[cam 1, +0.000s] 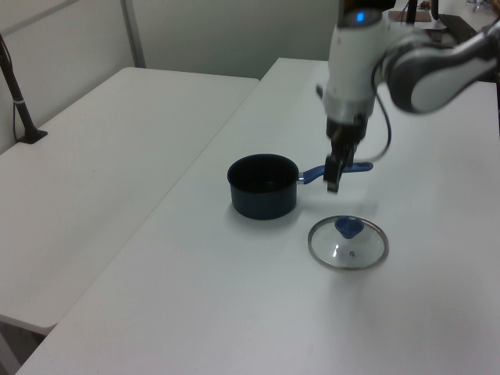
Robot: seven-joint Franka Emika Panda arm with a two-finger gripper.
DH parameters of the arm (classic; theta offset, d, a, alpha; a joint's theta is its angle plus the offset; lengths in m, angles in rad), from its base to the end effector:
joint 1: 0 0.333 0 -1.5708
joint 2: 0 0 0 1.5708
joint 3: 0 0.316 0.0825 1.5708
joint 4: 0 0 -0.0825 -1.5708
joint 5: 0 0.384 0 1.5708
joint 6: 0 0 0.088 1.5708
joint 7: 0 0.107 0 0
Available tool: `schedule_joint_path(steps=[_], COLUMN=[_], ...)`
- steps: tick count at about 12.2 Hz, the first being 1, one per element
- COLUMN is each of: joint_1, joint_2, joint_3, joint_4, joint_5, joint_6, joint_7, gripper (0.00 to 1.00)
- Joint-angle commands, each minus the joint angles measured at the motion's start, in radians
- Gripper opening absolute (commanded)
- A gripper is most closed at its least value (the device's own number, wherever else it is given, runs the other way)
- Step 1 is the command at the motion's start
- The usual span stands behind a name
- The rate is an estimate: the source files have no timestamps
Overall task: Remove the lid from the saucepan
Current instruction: 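Lower the glass lid onto the table, release it, and raise the gripper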
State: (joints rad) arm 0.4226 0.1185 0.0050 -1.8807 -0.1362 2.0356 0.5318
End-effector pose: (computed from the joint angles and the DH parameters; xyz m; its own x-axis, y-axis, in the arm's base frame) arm 0.5445 0.2397 0.4493 0.9951 -0.0411 0.0905 -0.0492 -0.9948 0.0894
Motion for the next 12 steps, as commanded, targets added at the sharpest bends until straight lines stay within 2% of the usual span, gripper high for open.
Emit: schedule_joint_path(steps=[1,3,6,12], joint_1=[-0.099,-0.239,-0.396,-0.413], joint_2=[-0.141,-0.216,-0.229,-0.204], joint_3=[-0.002,-0.002,-0.002,-0.026], joint_4=[0.022,0.023,0.083,0.086], joint_5=[0.012,0.017,0.02,0.02], joint_6=[-0.179,-0.287,-0.33,-0.321], joint_7=[-0.033,-0.273,-0.341,-0.377], gripper=[1.0,1.0,1.0,1.0])
